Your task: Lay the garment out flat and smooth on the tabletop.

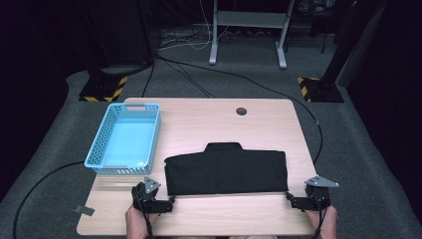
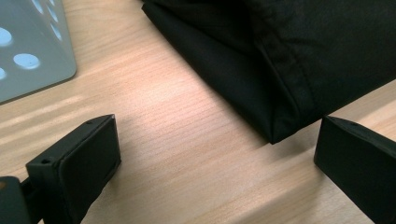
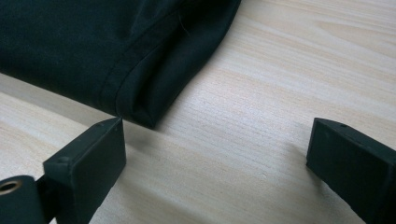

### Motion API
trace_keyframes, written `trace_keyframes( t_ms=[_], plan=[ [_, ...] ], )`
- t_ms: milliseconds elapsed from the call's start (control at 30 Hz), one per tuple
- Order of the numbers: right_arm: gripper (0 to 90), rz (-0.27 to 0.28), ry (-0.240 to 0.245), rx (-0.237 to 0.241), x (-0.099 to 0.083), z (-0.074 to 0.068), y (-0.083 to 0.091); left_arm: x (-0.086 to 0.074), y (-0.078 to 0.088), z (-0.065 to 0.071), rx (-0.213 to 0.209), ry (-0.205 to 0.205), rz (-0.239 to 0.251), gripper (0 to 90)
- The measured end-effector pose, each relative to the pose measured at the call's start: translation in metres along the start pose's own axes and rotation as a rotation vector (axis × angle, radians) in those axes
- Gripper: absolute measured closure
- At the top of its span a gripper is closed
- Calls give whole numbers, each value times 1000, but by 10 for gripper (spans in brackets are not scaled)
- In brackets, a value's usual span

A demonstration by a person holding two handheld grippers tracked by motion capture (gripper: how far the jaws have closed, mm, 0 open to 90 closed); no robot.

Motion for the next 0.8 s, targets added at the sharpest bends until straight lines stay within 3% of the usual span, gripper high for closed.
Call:
trace_keyframes(
  t_ms=[133,200,333,400,500,600,800],
  plan=[
    [39,14,-44,21,3,4,2,18,6,3,-4,-17,38,0],
    [39,33,-55,5,10,7,5,31,6,5,-15,-28,55,0],
    [42,77,-1,33,39,-10,17,52,-8,11,-25,-64,38,0],
    [45,82,44,50,55,-25,13,57,-23,13,-46,-68,9,1],
    [54,41,102,66,64,-43,-6,59,-42,13,-57,-71,-34,3],
    [52,-33,138,79,58,-57,-29,57,-54,13,-84,-47,-59,0],
    [79,-61,97,77,44,-55,-30,56,-60,15,-89,-50,-36,0]
  ],
)
Point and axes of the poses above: each handheld gripper's, and its own axes: y roughly backward along the jaws, x roughly out of its top, z roughly to its right, the point moved 10 cm from there along -y, roughly forward along the jaws, and after that the axes turned 12 degrees about -x, right-handed, at the moved point
